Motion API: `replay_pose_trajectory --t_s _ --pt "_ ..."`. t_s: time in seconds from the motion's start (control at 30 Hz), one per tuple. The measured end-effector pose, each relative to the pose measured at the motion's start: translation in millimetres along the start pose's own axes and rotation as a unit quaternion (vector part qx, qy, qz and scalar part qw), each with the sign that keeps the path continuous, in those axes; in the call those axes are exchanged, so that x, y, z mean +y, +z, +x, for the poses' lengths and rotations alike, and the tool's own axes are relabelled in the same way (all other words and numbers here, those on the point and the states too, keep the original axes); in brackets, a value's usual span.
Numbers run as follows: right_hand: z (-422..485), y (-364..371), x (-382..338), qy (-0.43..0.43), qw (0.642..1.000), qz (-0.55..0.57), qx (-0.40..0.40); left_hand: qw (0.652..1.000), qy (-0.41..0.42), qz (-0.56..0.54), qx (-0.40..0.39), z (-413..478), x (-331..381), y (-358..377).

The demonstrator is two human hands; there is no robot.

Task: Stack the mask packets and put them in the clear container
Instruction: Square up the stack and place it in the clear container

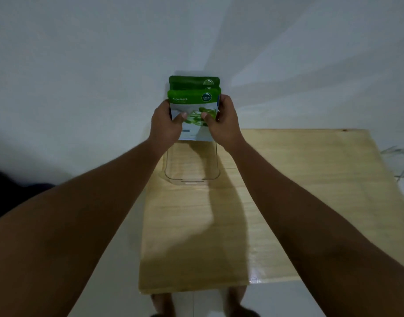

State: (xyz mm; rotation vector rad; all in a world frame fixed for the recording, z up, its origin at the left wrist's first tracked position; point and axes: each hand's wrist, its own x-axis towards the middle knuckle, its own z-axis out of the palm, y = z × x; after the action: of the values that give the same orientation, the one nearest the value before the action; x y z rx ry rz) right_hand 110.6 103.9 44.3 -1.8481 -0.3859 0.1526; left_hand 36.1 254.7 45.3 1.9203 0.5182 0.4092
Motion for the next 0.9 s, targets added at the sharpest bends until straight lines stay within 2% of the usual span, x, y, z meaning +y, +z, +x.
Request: replay_pose_trajectory --t_s 0.23,0.37,0.43,0.5,0.63,0.73,0.9 --pt "-4.9 8.8 27.6 -0.032 0.997 -0.070 0.006 0.997 0.025 0.071 -0.001 -6.9 -19.2 16.4" --pt "-13.4 14.8 22.0 -0.085 0.990 -0.105 0.040 0.996 0.077 0.046 0.024 -14.2 -14.7 23.7" --pt "-17.5 17.3 21.0 -0.093 0.980 -0.163 0.072 0.993 0.106 0.038 0.029 -19.0 -16.2 22.1" --pt "-20.6 17.5 23.7 -0.069 0.967 -0.225 0.097 0.989 0.120 0.071 0.044 -15.4 -25.4 20.2" --pt "-28.4 19.8 31.4 -0.035 0.969 -0.230 0.080 0.986 0.111 0.124 0.033 -12.3 -38.8 24.4" --pt "-28.8 24.8 35.1 0.010 0.964 -0.256 0.063 0.990 0.086 0.111 0.019 -24.2 -30.5 29.7" --pt "-32.7 33.5 39.6 0.049 0.989 -0.133 0.036 0.994 0.070 0.074 0.042 -25.9 -25.4 27.2"
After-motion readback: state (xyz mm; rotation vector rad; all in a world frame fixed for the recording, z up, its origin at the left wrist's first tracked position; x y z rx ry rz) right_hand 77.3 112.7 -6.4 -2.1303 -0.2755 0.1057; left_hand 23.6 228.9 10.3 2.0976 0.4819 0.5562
